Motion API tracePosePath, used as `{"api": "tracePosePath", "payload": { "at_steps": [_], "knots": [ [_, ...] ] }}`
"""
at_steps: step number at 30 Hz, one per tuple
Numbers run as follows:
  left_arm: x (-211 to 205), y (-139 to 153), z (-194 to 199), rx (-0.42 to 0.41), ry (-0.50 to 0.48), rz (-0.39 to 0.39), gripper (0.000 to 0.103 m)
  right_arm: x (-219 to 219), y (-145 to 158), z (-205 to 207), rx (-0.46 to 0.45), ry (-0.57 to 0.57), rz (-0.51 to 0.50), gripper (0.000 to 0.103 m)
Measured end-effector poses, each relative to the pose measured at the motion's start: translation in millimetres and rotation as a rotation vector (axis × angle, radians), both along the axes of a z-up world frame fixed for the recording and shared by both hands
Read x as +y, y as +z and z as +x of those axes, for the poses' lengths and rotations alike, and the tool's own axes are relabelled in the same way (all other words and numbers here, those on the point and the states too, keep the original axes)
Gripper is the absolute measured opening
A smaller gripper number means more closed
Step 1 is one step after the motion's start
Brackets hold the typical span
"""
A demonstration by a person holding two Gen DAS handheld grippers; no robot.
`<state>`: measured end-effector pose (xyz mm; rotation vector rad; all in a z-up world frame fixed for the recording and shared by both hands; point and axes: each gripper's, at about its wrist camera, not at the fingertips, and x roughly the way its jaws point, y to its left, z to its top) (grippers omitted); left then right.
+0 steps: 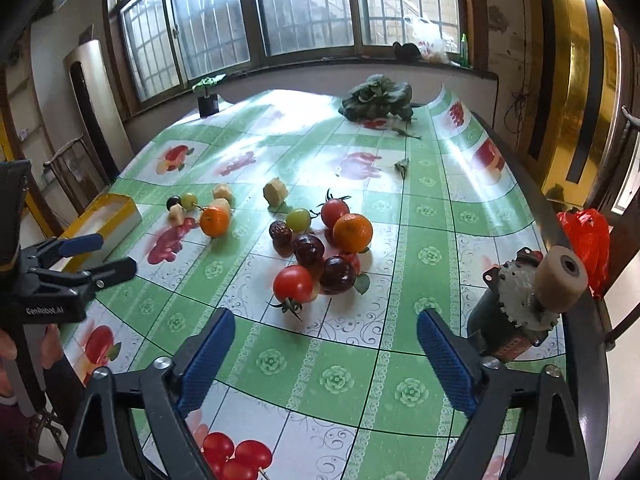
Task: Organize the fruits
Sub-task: 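Move the left tool to a red tomato while the right tool reaches a dark plum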
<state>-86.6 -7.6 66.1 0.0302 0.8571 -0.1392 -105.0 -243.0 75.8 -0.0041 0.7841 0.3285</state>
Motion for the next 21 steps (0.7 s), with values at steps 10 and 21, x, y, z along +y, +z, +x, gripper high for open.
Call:
{"api": "tracePosePath", "payload": {
  "at_steps": [10, 21],
  "knots": [
    [-65.7, -5.0, 8.7, 0.023, -0.105, -0.018, 0.102, -13.6, -7.6, -3.4, 0.024, -0.004, 0.014, 0.074],
    [-108.2, -19.4, 45.1, 0.093, -0.149, -0.072, 0.101, -39.6, -20.4, 5.6, 0.066, -0.045, 0.016, 0.074]
  ]
}}
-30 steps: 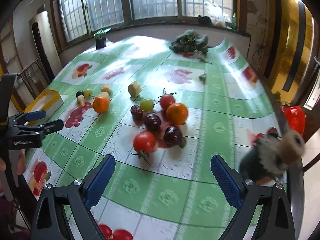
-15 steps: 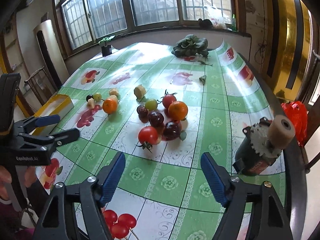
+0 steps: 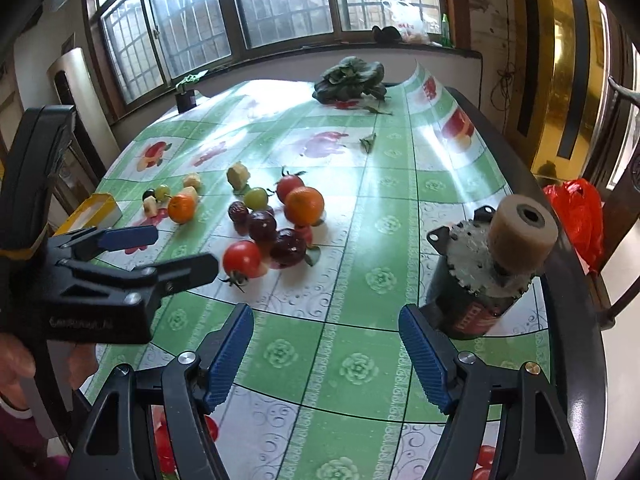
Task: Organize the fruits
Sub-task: 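Move the left tool to a red tomato while the right tool reaches a dark plum, then close the left tool on the red tomato while the right tool grasps the dark plum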
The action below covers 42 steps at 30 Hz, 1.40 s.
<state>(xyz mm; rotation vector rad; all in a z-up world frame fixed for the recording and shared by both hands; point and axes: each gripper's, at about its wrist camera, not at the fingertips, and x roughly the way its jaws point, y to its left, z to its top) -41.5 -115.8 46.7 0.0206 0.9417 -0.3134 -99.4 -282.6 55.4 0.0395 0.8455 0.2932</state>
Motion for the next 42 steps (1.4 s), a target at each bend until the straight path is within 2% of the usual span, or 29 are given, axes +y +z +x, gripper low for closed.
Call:
{"api": "tracePosePath", "payload": {
  "at_steps": [5, 7, 9, 13, 15, 18, 26, 31, 32, 33, 36, 38, 40, 42],
  "knots": [
    [-9.9, -11.2, 10.4, 0.033, -0.023, -0.003, 0.095, 0.4, -5.8, 3.5, 0.016, 0.012, 0.001, 0.073],
    [-11.4, -15.2, 13.7, 0.043, -0.027, 0.000, 0.086, 0.1, -8.2, 4.9, 0.024, 0.015, 0.007, 0.071],
    [-12.1, -19.7, 17.6, 0.061, -0.028, -0.001, 0.071, -0.8, -10.2, 6.1, 0.033, 0.018, 0.011, 0.069],
    [-13.0, -24.2, 17.9, 0.060, -0.054, -0.008, 0.057, 1.2, -12.5, 9.5, 0.046, 0.016, 0.005, 0.068],
    [-12.9, -23.7, 15.5, 0.069, -0.083, -0.037, 0.039, 3.0, -13.3, 11.7, 0.049, 0.020, 0.004, 0.068],
    [-13.8, -19.9, 10.1, 0.046, -0.101, -0.027, 0.031, 8.3, -13.3, 15.9, 0.048, 0.031, 0.006, 0.068],
    [-14.8, -18.8, 12.4, 0.043, -0.120, -0.005, 0.032, 15.6, -20.8, 27.8, 0.077, 0.041, 0.002, 0.068],
    [-21.3, -22.3, 19.6, 0.052, -0.103, 0.026, 0.040, 12.8, -20.4, 28.0, 0.080, 0.036, 0.010, 0.068],
    [-22.6, -24.4, 21.6, 0.059, -0.096, 0.036, 0.046, 12.0, -20.1, 28.1, 0.081, 0.035, 0.010, 0.068],
    [-23.1, -25.4, 22.5, 0.059, -0.090, 0.041, 0.048, 11.5, -19.7, 28.1, 0.082, 0.034, 0.010, 0.068],
    [-23.9, -25.8, 24.1, 0.051, -0.093, 0.039, 0.048, 10.8, -18.8, 28.6, 0.080, 0.033, 0.009, 0.068],
    [-21.4, -26.4, 23.9, 0.045, -0.096, 0.024, 0.047, 11.4, -18.6, 29.4, 0.079, 0.035, 0.007, 0.068],
    [-19.6, -26.2, 22.9, 0.038, -0.095, 0.026, 0.034, 12.5, -19.1, 32.1, 0.081, 0.038, 0.003, 0.069],
    [-15.9, -25.2, 21.8, 0.047, -0.095, 0.016, 0.030, 15.7, -19.9, 35.8, 0.083, 0.043, -0.003, 0.068]
  ]
}}
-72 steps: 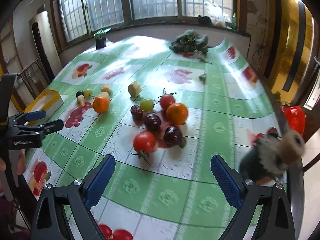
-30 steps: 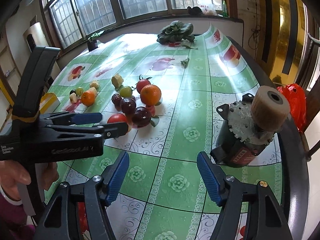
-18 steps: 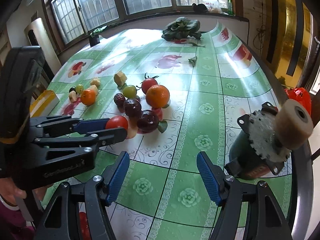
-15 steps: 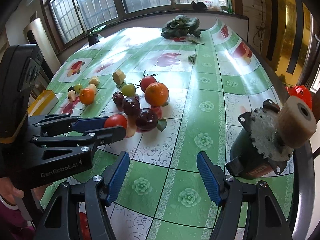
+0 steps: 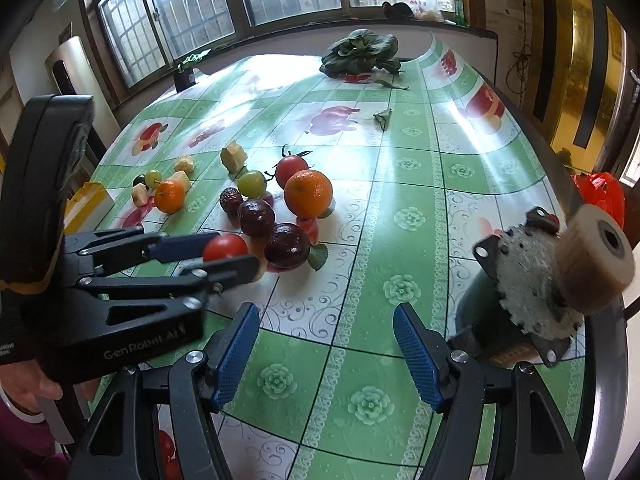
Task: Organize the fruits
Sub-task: 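Close the left tool on the red tomato while the right tool grasps the dark plum, then carry both fruits over the white tray and open both tools to drop them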
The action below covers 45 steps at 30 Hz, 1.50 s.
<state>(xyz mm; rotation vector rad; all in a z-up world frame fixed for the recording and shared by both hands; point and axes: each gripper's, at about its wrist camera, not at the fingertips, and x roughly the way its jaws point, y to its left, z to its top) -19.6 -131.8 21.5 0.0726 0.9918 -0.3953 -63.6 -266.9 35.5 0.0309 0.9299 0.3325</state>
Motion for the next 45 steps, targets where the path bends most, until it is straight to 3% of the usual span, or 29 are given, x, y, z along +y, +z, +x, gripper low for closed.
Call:
{"api": "tracePosePath", "payload": {
  "at_steps": [9, 16, 27, 45],
  "knots": [
    [33.0, 12.4, -17.2, -0.037, 0.065, 0.026, 0.031, 25.9, -0.9, 24.9, -0.015, 0.055, -0.021, 0.068],
    [59.4, 20.0, -25.3, -0.054, 0.115, 0.026, 0.031, 41.6, -7.5, 42.2, -0.014, 0.097, -0.077, 0.029],
    [103.3, 37.1, -41.2, -0.085, 0.199, 0.037, 0.031, 69.2, 12.7, 17.2, -0.035, 0.143, -0.060, 0.029],
    [225.6, 74.1, -75.8, -0.170, 0.453, 0.131, 0.031, 212.4, 42.0, 0.6, -0.074, 0.397, 0.012, 0.029]
  ]
}}
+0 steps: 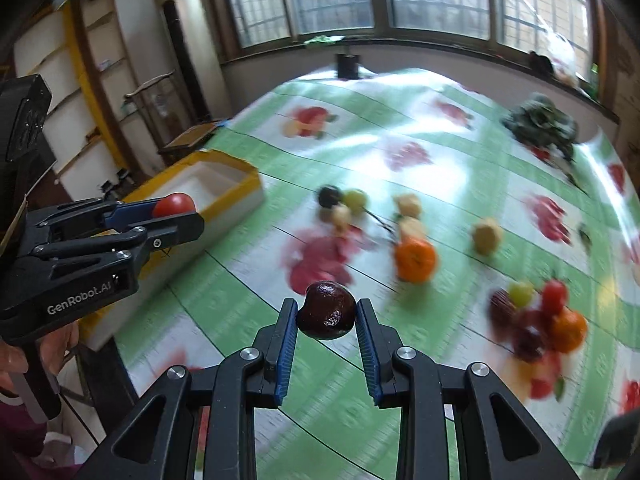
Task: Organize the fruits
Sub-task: 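Carry both fruits over the white tray and open both tools to drop them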
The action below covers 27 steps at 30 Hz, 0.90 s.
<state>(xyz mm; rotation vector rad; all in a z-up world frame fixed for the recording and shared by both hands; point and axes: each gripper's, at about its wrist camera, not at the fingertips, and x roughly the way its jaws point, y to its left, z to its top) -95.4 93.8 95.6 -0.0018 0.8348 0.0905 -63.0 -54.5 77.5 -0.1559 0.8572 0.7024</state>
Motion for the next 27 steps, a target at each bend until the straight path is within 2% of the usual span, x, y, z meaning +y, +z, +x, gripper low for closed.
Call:
{"api": "tracePosePath", "payload": {
  "at_steps": [8, 15, 27],
  "knots": [
    [58.9, -0.2, 2.8, 0.005, 0.106, 0.012, 0.031, 62.2, 11.6, 5.6, -0.005, 0.094, 0.014, 0.029],
    [102.3, -11.5, 16.3, 0.035, 0.171, -0.009, 0.031, 110.7, 18.4, 16.4, -0.013, 0.152, 0.019, 0.029],
    [142.3, -40.1, 39.1, 0.112, 0.229, -0.053, 0.031, 182.9, 7.1, 39.5, 0.007, 0.249, -0.024, 0.029]
  ]
}}
